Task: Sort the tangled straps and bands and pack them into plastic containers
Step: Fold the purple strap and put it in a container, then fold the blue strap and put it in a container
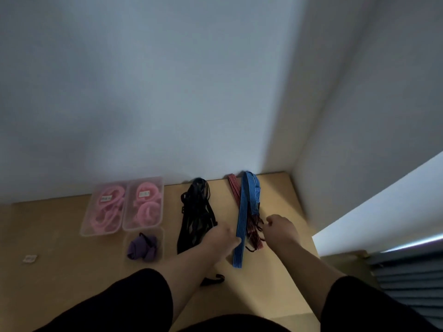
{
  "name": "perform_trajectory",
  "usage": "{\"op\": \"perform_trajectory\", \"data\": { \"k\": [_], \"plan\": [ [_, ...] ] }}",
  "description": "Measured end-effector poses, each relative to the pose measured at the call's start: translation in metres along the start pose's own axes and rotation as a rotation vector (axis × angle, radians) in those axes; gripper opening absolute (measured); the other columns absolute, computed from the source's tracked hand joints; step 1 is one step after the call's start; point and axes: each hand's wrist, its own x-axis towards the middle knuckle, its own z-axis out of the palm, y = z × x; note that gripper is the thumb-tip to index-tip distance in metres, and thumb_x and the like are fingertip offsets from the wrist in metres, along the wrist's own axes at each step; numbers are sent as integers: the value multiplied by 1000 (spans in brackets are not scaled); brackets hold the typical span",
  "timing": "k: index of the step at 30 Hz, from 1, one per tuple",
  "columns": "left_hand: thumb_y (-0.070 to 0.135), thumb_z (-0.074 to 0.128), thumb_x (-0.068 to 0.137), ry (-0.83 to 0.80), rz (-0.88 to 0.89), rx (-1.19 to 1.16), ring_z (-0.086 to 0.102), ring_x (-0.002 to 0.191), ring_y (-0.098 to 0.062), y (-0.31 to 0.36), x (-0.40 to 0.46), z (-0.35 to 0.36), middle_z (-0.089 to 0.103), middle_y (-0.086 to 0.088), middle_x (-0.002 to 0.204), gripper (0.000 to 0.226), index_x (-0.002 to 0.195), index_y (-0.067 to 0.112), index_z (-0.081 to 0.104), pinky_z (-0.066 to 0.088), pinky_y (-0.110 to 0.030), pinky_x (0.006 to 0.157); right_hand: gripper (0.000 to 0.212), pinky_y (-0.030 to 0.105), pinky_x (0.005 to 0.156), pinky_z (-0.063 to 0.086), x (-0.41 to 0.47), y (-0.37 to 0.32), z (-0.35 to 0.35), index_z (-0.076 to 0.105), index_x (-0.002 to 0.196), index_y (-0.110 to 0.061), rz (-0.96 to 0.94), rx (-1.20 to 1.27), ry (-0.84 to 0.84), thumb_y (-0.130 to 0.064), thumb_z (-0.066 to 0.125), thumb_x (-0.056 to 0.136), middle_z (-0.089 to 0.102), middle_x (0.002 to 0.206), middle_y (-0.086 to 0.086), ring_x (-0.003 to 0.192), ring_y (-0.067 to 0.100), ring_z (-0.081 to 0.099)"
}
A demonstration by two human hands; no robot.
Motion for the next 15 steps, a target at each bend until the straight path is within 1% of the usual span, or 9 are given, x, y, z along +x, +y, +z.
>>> {"op": "perform_trajectory", "data": {
  "k": [1, 3, 4, 6, 8, 10, 12, 14, 15],
  "plan": [
    [28, 65, 92, -29, -31, -59, 57, 83, -14, 1, 1, 5, 59, 0, 92, 17, 95, 17, 52, 52, -29, 77, 34, 28, 72, 41, 1, 2, 1, 63, 123, -18, 8, 9, -15, -30, 46, 98, 65, 119, 6, 102, 23, 61],
    [22, 69, 90, -84, -52, -170, 61, 77, -10, 1, 3, 14, 62, 0, 87, 14, 87, 17, 56, 54, -23, 67, 27, 30, 67, 44, 2, 3, 5, 64, 109, -16, 14, 22, -42, -30, 44, 97, 66, 105, 5, 87, 22, 59],
    [20, 71, 88, -89, -71, -204, 63, 78, -10, 0, 5, 18, 64, -1, 88, 15, 87, 17, 57, 54, -22, 65, 25, 30, 64, 45, 1, 3, 7, 63, 104, -15, 15, 23, -54, -30, 44, 96, 65, 98, 4, 82, 21, 58],
    [20, 75, 85, -72, -124, -235, 65, 83, -12, -1, 10, 23, 65, -2, 95, 26, 100, 16, 55, 53, -22, 62, 21, 29, 59, 41, 0, 5, 11, 62, 100, -16, 16, 28, -68, -29, 47, 94, 63, 93, 3, 79, 20, 58],
    [21, 77, 84, -56, -159, -230, 65, 85, -13, 0, 14, 27, 65, -4, 98, 33, 107, 13, 55, 53, -23, 61, 20, 28, 53, 38, 0, 7, 13, 62, 100, -16, 22, 47, -62, -30, 50, 93, 62, 91, 2, 74, 18, 57],
    [22, 77, 84, -47, -176, -222, 66, 86, -14, 2, 19, 30, 67, -4, 97, 28, 103, 12, 60, 55, -24, 64, 20, 27, 51, 37, 2, 8, 12, 62, 100, -16, 23, 81, -50, -33, 54, 93, 61, 87, 0, 70, 15, 55],
    [23, 78, 84, -53, -194, -250, 66, 88, -14, 3, 23, 34, 68, -3, 96, 22, 99, 14, 64, 54, -24, 68, 21, 26, 50, 35, 4, 10, 11, 61, 103, -16, 21, 96, -49, -35, 56, 93, 59, 88, -1, 71, 15, 53],
    [24, 75, 87, -60, -188, -300, 66, 87, -13, 3, 25, 35, 68, -1, 93, 14, 97, 18, 67, 52, -23, 68, 22, 26, 51, 35, 5, 11, 12, 60, 106, -15, 31, 106, -42, -33, 55, 94, 59, 94, 1, 73, 15, 51],
    [25, 73, 89, -61, -168, -337, 66, 87, -13, 3, 24, 35, 69, 0, 92, 13, 99, 19, 68, 53, -23, 68, 23, 27, 54, 39, 6, 12, 13, 60, 109, -15, 39, 119, -33, -32, 55, 94, 60, 99, 2, 75, 15, 52]
  ]
}}
